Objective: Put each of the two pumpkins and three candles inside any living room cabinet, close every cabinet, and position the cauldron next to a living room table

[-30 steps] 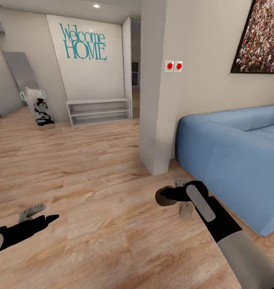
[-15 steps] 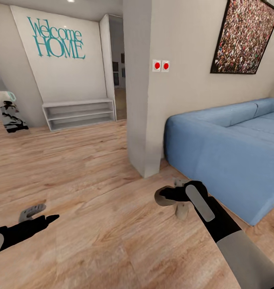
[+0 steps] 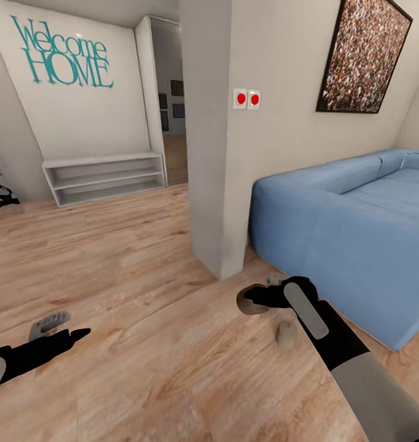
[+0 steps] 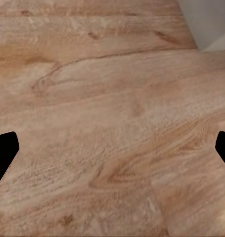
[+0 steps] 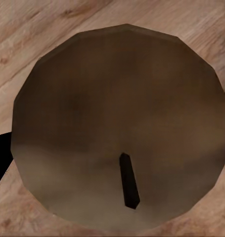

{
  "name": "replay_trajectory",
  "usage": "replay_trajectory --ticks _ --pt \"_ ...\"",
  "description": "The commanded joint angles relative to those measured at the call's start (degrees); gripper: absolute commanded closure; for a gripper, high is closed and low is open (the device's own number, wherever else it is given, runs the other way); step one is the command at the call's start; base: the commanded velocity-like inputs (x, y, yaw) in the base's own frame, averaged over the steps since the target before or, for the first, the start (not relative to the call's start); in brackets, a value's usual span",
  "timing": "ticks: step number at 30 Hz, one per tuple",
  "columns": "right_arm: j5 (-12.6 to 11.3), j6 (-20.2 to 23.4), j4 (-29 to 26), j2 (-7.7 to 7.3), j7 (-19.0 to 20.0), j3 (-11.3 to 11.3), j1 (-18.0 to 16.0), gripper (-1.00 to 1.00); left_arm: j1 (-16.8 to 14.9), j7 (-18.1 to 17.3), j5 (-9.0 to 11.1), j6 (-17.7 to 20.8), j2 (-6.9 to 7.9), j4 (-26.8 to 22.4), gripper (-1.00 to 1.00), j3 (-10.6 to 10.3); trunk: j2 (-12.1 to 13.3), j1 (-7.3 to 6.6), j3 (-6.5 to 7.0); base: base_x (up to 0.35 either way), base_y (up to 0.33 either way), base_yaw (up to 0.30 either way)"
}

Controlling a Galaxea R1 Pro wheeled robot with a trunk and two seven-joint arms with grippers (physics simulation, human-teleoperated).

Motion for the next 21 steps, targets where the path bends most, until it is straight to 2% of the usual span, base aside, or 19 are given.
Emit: replay_trajectory --ticks 1,14,21 --pt "-0.6 0.0 0.0 -0.03 -0.7 0.1 -0.1 1.0 0.0 -0.4 -0.2 0.3 0.0 0.0 -1.0 0.1 0.0 0.01 -0.08 0.264 0.227 -0.257" --pt "-0.6 -0.1 0.0 -0.05 -0.6 0.1 -0.1 1.0 0.0 -0.4 -0.2 0.3 -0.07 0.0 -1.0 0.1 0.0 0.01 -0.36 0.256 0.212 -0.272" --pt "-0.6 -0.1 0.0 -0.01 -0.7 0.1 -0.1 1.0 0.0 -0.4 -0.3 0.3 -0.09 0.0 -1.0 0.0 0.0 0.01 -0.52 0.044 0.025 -0.274"
